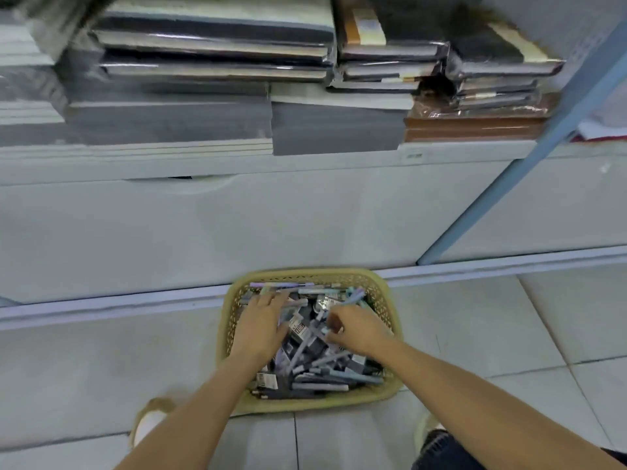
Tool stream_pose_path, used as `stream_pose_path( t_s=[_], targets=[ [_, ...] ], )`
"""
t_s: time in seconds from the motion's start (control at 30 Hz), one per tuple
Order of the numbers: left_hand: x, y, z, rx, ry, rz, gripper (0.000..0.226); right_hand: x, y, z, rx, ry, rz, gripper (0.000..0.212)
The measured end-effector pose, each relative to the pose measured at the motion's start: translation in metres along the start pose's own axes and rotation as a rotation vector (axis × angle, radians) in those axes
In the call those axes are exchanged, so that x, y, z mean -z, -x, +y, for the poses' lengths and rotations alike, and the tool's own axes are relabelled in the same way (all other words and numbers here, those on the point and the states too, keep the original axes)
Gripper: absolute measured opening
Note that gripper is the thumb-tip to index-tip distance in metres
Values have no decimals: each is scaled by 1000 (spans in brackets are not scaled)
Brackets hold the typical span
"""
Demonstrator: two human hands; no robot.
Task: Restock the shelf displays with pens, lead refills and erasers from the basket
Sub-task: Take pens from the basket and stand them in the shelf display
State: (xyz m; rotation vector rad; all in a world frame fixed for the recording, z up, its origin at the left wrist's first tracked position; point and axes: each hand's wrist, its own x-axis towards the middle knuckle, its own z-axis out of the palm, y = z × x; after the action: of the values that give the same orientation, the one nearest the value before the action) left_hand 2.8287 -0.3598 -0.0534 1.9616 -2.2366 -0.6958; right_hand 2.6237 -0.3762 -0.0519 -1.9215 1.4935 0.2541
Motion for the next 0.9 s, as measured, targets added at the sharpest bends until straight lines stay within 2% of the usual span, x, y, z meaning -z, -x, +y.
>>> stream_pose_path(
  t_s=[0.13,0.3,0.37,0.47,0.6,0.63,0.7,0.77,0.83,0.9],
  targets=[
    [-15,-9,-3,20,-31,-6,48,-25,-9,0,12,108,13,39],
    [-17,-16,-6,2,63,72,28,-32,-17,7,83,38,-4,31],
    [-11,-16,-7,-22,200,128,22,-24,-21,11,106,-70,-32,22],
    [2,-17,-3,-11,360,209,22,-8,-23,16,118,-297,-28,19],
    [16,-18,17,124,598,291,19,17,-24,11,80,-685,77,16],
    [18,-17,22,156,677,253,18,22,-24,9,70,-798,117,17],
    [19,-13,33,179,813,63,17,28,-22,4,78,-957,162,19],
    [13,-6,40,157,809,-126,19,29,-18,-2,108,-1035,156,21],
    [6,0,42,135,771,-151,17,28,-15,-8,113,-1087,158,20],
    [3,5,38,167,853,-118,14,29,-12,-11,103,-1136,189,18]
  ],
)
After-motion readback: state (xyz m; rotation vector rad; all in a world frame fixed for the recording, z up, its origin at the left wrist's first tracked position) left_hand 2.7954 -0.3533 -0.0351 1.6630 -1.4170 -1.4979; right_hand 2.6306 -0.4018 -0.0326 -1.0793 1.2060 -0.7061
